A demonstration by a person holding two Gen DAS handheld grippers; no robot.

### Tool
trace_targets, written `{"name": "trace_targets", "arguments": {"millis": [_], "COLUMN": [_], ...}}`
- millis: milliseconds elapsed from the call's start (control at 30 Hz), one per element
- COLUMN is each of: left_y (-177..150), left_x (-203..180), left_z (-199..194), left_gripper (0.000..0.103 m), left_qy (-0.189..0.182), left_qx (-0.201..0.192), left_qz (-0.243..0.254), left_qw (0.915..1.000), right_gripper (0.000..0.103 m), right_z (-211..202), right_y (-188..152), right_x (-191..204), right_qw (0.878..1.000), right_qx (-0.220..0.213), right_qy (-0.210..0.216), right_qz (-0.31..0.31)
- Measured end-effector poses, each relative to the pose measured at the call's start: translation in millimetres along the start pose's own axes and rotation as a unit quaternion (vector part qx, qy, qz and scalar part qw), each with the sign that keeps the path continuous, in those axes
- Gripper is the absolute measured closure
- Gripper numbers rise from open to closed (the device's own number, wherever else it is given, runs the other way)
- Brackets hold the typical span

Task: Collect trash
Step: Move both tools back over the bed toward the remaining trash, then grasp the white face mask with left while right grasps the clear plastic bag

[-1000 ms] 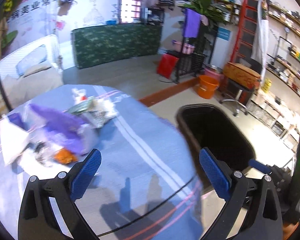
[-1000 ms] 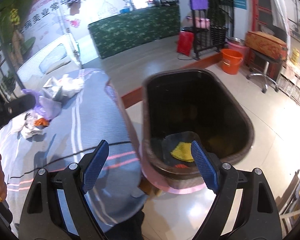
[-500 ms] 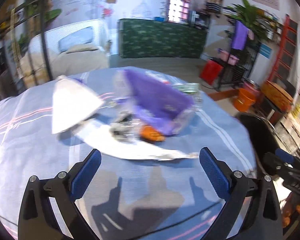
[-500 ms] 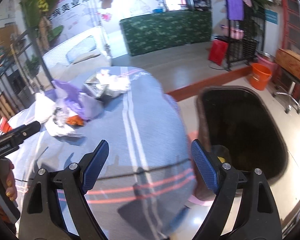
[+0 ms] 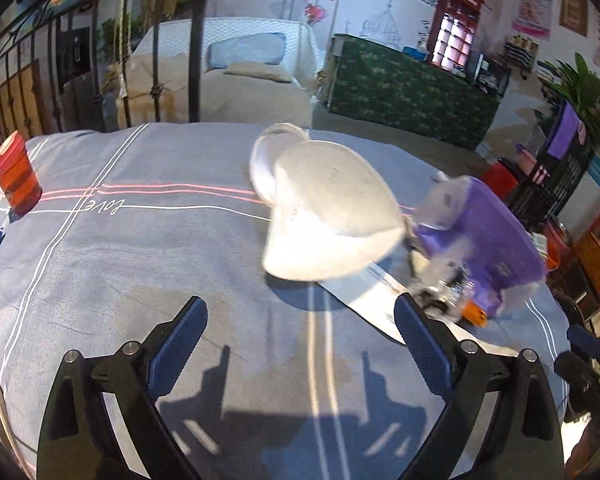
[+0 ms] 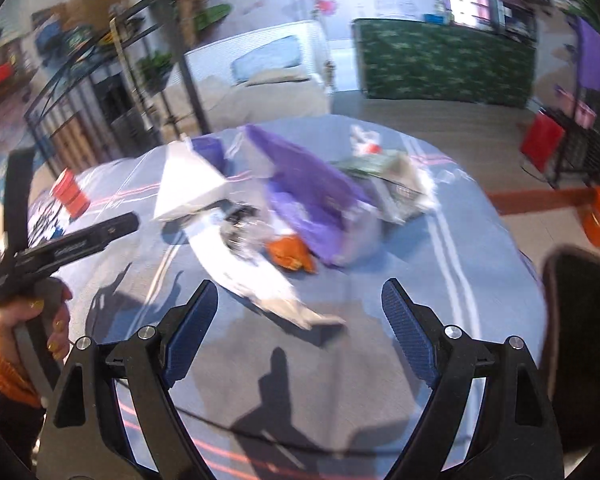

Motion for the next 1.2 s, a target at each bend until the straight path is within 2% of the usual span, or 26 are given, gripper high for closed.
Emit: {"name": "trace_targets", "arguments": {"millis": [167, 267, 300, 400, 600, 767, 800, 867, 1000, 1200], "left_y": [20.9, 35.2, 38.4, 40.8, 35.5, 33.9, 33.5, 32.5, 32.4, 39.2], "left_x": [18.6, 24.9, 23.4, 14.8, 13.8, 17.8, 18.9, 17.0, 15.8, 12.5], "left_z": [24.5, 39.1, 43.7, 62.6, 86.6, 84.9, 84.4, 82.2, 74.3, 53.0], "left_gripper": [0.025, 0.028, 0.029, 0.043, 0.060, 0.086, 0.088, 0.094, 0.097, 0.097], "left_qy": [-0.017, -0.034, -0.034, -0.028, -0.034, -0.034, -0.035, -0.035, -0.037, -0.038], "left_qx": [0.017, 0.023, 0.028, 0.053, 0.082, 0.083, 0.082, 0.078, 0.068, 0.043], "left_qz": [-0.035, -0.052, -0.047, -0.020, -0.019, -0.017, -0.017, -0.015, -0.019, -0.013], "left_qw": [0.9991, 0.9978, 0.9979, 0.9980, 0.9958, 0.9959, 0.9959, 0.9962, 0.9968, 0.9983], "right_gripper": [0.020, 0.020, 0.020, 0.020, 0.020, 0.032, 0.047, 0.051, 0.058, 0.060], "right_z": [26.3, 41.9, 48.5, 63.2, 86.6, 107.4, 110.6, 115.8, 106.4, 82.4], "right_y": [16.5, 23.0, 26.0, 30.2, 39.3, 39.4, 38.4, 36.7, 37.3, 40.6], "right_x": [31.1, 41.8, 45.6, 50.9, 59.7, 65.8, 65.4, 63.2, 64.7, 61.3], "right_qw": [0.999, 0.999, 0.999, 0.998, 0.996, 0.991, 0.990, 0.990, 0.994, 0.998], "right_qx": [0.015, 0.027, 0.032, 0.047, 0.078, 0.112, 0.118, 0.127, 0.103, 0.063], "right_qy": [0.009, 0.006, 0.007, 0.001, -0.018, -0.046, -0.054, -0.050, -0.032, -0.015], "right_qz": [-0.034, -0.042, -0.043, -0.047, -0.046, -0.049, -0.047, -0.031, -0.026, -0.023]}}
Point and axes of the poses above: each gripper's, at about its wrist camera, not at the fingertips, and z roughly the way its jaws point, x to its left, y to its top, the point moved 6 cm from there along z, roughly the way its jaws point, and after that the axes turned 6 degrees about -y, right-handed, at the moved point
